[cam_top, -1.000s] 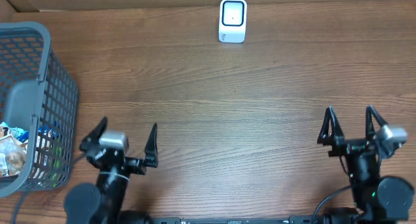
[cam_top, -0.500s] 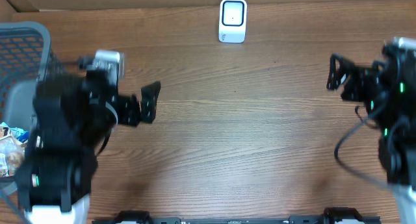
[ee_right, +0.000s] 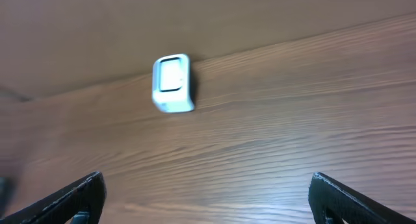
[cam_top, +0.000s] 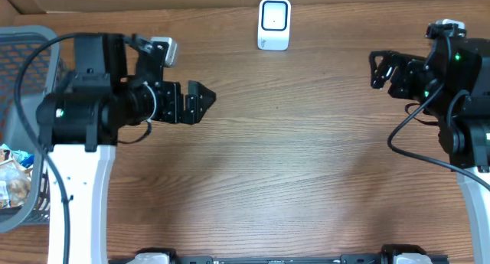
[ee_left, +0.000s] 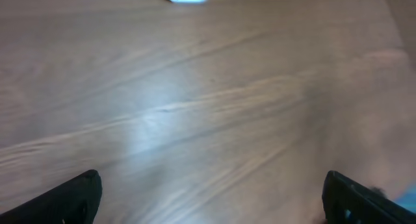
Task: Scan the item barcode
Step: 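Raise both arms, swing the left gripper toward the basket, then reach the left gripper into the basket and grasp the tan snack bag, then carry the tan bag to table center and release it, then return the left gripper into the basket toward the green bag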
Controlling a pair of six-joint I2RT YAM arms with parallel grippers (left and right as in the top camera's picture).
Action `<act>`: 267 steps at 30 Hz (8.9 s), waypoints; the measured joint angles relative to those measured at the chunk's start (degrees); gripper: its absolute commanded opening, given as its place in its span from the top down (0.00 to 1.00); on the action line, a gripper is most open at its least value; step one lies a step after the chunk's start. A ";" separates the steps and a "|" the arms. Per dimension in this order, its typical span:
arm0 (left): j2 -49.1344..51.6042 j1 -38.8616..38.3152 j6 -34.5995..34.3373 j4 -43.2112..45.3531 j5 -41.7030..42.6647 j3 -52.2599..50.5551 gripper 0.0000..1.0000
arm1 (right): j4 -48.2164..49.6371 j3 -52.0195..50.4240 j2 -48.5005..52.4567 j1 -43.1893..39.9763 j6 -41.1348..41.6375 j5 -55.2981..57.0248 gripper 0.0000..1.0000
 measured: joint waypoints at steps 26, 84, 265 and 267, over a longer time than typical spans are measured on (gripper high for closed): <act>4.83 39.26 -21.55 -8.55 -22.80 22.49 0.12 | -6.71 0.00 0.02 0.00 0.00 -7.34 0.00; 30.27 56.50 -30.75 13.75 -37.29 -10.75 0.71 | -8.79 0.02 0.02 -0.02 0.00 -9.92 0.00; 38.88 52.46 -38.40 16.92 -36.57 -4.94 0.96 | -14.93 0.02 3.78 -0.02 -0.04 -9.70 0.00; 38.91 52.48 -37.20 14.97 -34.36 -3.63 0.96 | -14.95 0.02 3.78 0.00 -0.04 -9.73 0.00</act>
